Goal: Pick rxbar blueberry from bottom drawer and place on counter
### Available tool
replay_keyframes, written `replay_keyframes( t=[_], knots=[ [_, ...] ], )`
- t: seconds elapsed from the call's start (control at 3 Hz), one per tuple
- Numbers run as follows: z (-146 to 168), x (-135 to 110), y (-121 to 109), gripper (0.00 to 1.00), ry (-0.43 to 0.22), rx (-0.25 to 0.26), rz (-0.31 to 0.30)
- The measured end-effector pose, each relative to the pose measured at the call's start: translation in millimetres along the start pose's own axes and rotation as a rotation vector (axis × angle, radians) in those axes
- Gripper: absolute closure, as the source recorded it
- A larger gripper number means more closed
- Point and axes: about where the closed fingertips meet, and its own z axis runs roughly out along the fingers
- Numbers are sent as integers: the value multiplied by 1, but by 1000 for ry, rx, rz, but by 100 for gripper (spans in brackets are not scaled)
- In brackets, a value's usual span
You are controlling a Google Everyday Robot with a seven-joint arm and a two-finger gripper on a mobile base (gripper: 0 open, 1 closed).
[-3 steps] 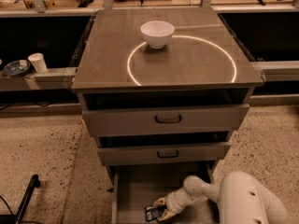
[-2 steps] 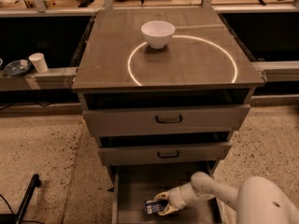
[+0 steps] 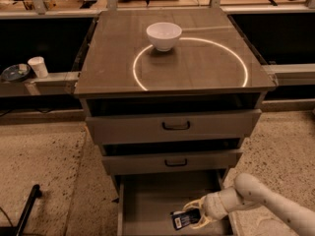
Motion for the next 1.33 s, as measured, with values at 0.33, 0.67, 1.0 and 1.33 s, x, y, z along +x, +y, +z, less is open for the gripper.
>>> replay_keyframes(
  t=[0.33, 0.67, 1.0, 1.33],
  knots=[
    [-34, -18, -1, 100, 47, 15, -16],
    [-46, -39, -13, 100, 26, 35, -49],
    [-75, -86, -27, 100, 28, 115, -59],
    [-119, -168, -13, 100, 64, 159, -65]
  ],
)
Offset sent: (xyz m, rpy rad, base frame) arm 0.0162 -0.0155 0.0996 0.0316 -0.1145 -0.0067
